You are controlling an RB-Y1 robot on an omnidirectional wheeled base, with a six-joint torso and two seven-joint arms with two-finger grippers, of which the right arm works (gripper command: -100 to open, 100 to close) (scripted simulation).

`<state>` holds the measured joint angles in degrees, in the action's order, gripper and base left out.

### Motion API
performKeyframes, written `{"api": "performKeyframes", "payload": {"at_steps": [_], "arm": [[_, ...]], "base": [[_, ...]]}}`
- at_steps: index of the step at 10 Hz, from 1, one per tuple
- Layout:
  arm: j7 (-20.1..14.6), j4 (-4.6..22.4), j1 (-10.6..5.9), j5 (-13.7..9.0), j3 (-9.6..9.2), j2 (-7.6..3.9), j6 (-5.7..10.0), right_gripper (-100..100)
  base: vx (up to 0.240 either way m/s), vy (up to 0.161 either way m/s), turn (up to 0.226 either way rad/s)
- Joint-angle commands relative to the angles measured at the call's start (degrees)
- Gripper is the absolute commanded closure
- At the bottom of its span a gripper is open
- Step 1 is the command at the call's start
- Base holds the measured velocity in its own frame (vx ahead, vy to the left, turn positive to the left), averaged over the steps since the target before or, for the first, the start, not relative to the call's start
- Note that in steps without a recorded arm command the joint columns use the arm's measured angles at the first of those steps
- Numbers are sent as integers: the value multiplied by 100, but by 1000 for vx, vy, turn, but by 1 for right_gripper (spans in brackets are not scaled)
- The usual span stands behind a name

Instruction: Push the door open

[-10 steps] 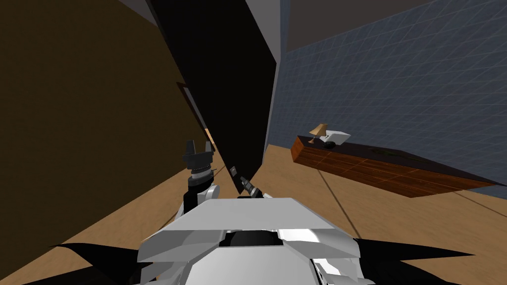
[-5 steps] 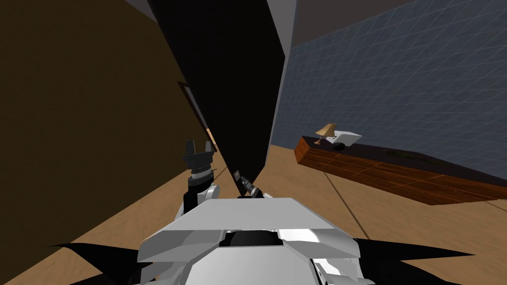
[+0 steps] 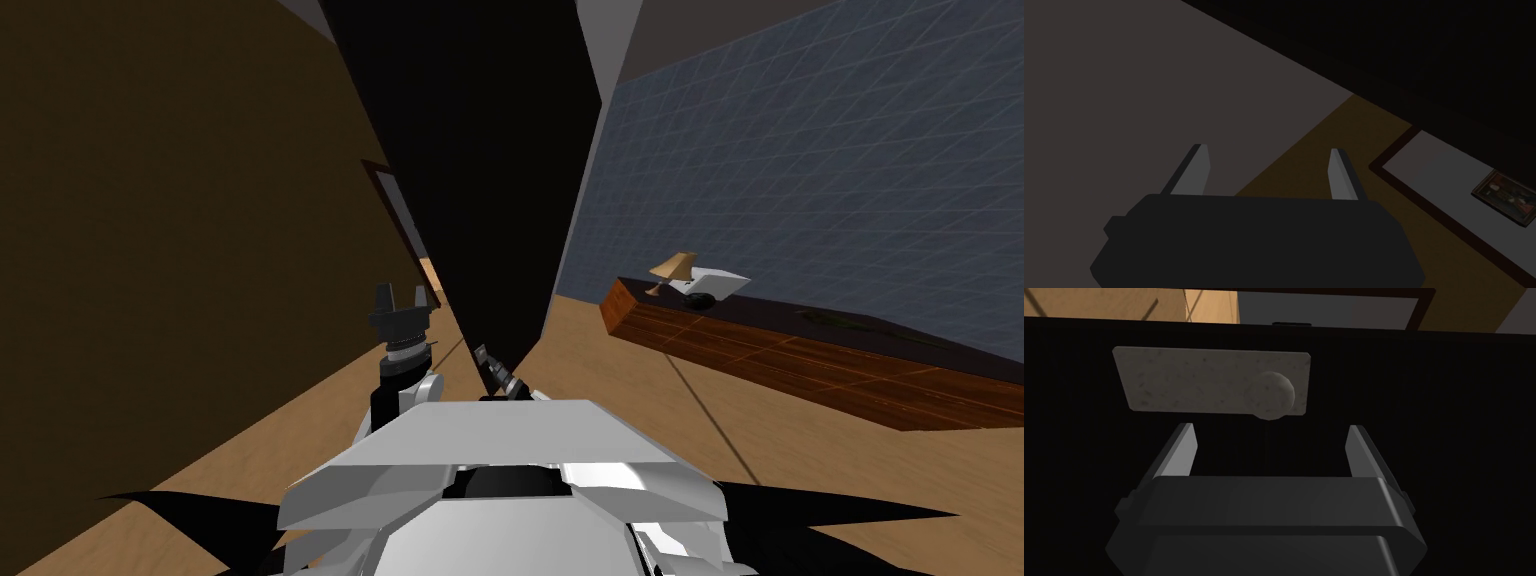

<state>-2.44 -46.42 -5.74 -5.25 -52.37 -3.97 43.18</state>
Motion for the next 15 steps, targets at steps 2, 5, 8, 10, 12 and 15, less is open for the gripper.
{"api": "performKeyframes", "payload": {"at_steps": [2,5,8,10,12,15], "arm": [[-2,0,2,0,-2,-4,-1,100],[-2,0,2,0,-2,-4,-1,100],[83,36,45,-57,264,1,-5,-100],[82,100,17,-70,311,43,15,-100],[100,136,-5,-69,371,29,-1,-100],[117,187,-41,-64,439,85,-20,-100]], "base": [[-18,-15,-2],[-13,-15,1],[-98,31,-113],[-133,33,-76],[99,112,35],[164,149,27]]}}
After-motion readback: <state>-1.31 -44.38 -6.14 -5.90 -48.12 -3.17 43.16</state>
